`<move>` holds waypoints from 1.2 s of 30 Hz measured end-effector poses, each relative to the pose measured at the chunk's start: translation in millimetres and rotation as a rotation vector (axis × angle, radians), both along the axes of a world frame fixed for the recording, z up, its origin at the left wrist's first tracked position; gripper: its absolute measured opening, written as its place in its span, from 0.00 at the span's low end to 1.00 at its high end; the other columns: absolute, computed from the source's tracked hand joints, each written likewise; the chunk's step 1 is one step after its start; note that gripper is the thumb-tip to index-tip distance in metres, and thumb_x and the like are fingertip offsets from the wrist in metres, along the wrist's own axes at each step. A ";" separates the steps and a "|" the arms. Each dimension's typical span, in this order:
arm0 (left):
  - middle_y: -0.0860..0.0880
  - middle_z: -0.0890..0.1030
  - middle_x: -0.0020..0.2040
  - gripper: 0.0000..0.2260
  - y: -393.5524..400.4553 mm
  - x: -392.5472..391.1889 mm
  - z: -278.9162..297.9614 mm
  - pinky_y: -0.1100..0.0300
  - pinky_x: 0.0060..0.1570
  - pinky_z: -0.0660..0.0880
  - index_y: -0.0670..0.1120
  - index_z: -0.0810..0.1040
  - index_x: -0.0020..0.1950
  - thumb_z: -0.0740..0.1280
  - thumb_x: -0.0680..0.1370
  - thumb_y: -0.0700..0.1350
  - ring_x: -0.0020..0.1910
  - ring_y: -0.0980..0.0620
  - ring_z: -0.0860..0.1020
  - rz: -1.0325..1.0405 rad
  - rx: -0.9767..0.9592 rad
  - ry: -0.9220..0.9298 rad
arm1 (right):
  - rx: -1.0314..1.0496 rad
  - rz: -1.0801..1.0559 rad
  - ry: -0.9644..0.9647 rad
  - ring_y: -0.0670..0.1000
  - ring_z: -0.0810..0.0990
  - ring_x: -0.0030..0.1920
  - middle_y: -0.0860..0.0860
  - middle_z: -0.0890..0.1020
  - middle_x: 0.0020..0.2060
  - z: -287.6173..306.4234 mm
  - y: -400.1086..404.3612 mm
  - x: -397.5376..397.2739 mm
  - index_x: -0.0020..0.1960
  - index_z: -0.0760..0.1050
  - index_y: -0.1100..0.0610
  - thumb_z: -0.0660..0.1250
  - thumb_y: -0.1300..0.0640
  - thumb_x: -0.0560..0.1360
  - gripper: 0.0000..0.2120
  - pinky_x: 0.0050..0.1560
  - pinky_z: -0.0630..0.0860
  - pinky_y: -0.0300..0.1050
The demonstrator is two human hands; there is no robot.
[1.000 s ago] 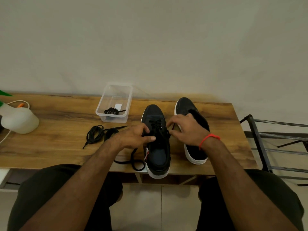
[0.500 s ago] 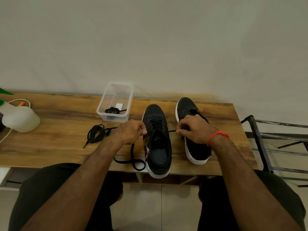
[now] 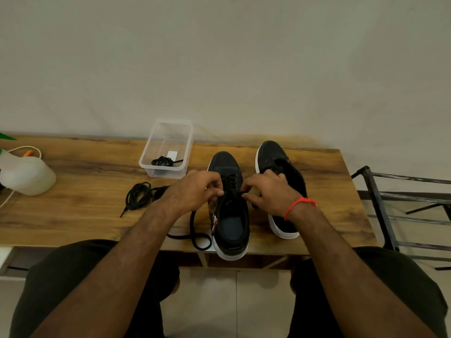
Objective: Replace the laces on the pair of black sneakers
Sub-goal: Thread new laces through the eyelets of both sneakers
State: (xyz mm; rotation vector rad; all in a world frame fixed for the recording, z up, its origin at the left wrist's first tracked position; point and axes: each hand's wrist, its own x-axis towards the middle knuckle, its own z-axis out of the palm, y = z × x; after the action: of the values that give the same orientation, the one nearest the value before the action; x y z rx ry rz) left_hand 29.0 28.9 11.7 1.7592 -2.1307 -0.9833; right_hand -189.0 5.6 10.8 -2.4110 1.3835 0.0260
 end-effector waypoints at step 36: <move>0.42 0.81 0.46 0.14 27.8 23.5 119.9 0.46 0.47 0.83 0.38 0.79 0.63 0.56 0.84 0.35 0.38 0.48 0.81 0.355 0.245 1.071 | 0.131 -0.281 -1.234 0.50 0.73 0.33 0.55 0.86 0.46 88.0 11.1 5.1 0.53 0.77 0.57 0.62 0.64 0.82 0.06 0.29 0.70 0.42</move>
State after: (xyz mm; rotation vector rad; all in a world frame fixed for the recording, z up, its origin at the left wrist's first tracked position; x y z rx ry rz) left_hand 52.5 56.7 131.6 1.1530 -1.0283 -1.6082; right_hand -183.9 16.7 98.8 -1.5038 0.9796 -1.1658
